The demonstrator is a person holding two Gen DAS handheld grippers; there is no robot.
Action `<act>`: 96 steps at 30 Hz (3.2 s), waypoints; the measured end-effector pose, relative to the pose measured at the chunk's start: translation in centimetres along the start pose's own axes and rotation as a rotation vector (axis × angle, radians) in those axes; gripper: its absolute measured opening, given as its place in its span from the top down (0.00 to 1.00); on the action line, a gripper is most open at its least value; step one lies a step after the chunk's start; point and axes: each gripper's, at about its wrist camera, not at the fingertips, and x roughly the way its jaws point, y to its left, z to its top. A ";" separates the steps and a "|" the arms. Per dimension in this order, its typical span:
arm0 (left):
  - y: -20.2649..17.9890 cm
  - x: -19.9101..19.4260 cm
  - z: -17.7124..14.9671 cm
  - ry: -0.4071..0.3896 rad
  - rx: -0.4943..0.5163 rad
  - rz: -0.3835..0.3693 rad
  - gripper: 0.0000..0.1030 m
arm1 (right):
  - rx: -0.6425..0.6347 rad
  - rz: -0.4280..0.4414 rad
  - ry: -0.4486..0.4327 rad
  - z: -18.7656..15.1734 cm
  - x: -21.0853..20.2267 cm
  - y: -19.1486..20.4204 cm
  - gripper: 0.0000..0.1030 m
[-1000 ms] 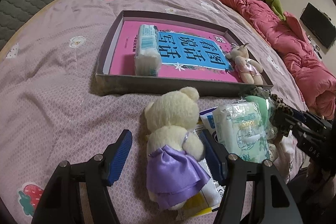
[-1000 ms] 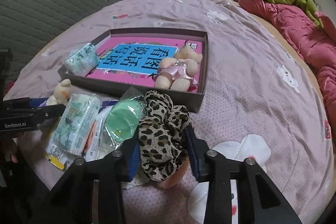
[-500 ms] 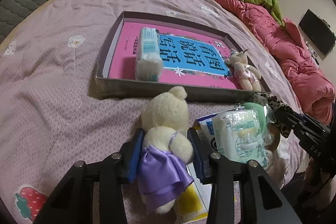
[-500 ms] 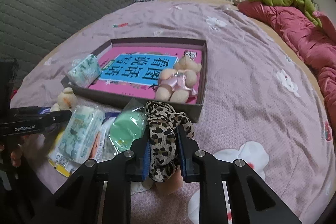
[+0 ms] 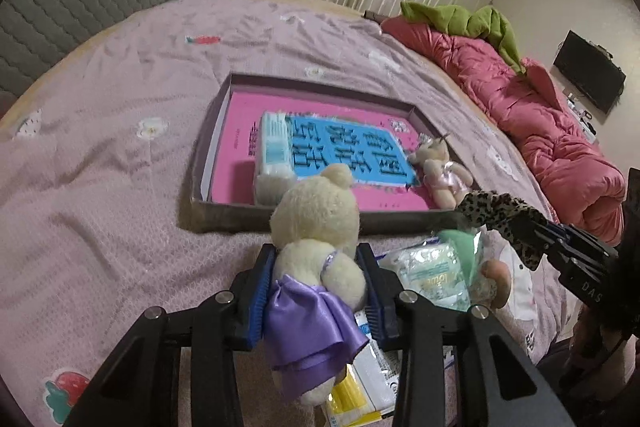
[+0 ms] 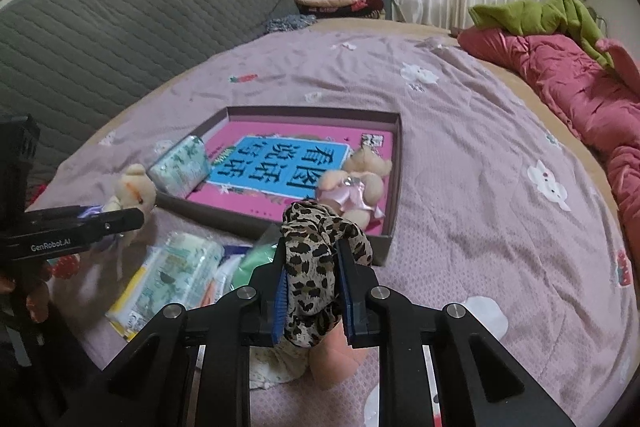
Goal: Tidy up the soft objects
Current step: 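Carry the cream bear toward the box with left tool while right tool carries the scrunchie, then lower the cream bear into the box with left tool while right tool sets the scrunchie beside the crowned bear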
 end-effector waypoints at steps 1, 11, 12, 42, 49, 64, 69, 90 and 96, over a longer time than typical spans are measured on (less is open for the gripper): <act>0.0 -0.2 0.1 -0.012 0.005 0.003 0.61 | -0.003 0.004 -0.009 0.1 -0.1 0.2 0.79; 0.3 0.2 0.7 -0.021 0.003 0.008 0.61 | -0.017 0.031 -0.059 0.8 -0.7 0.9 0.79; 0.3 0.2 0.7 -0.024 0.004 0.007 0.61 | -0.016 0.031 -0.062 0.8 -0.7 0.9 0.79; 1.8 1.0 4.2 -0.114 -0.037 0.021 0.61 | 0.014 0.049 -0.098 3.3 1.3 0.7 0.79; 0.3 1.0 4.7 -0.140 0.015 0.000 0.61 | 0.034 0.044 -0.113 3.9 1.5 0.3 0.79; -0.8 3.1 5.4 -0.119 0.051 -0.023 0.61 | 0.054 0.047 -0.121 5.1 2.9 0.0 0.79; -1.1 4.5 5.8 -0.106 0.070 -0.016 0.61 | 0.059 0.050 -0.116 5.3 3.3 0.0 0.79; -0.8 8.5 6.9 -0.042 0.074 0.024 0.61 | 0.052 0.045 -0.077 5.8 6.1 0.1 0.79; 0.4 9.2 7.0 -0.010 0.038 0.063 0.61 | 0.028 0.031 -0.050 5.8 7.2 0.6 0.79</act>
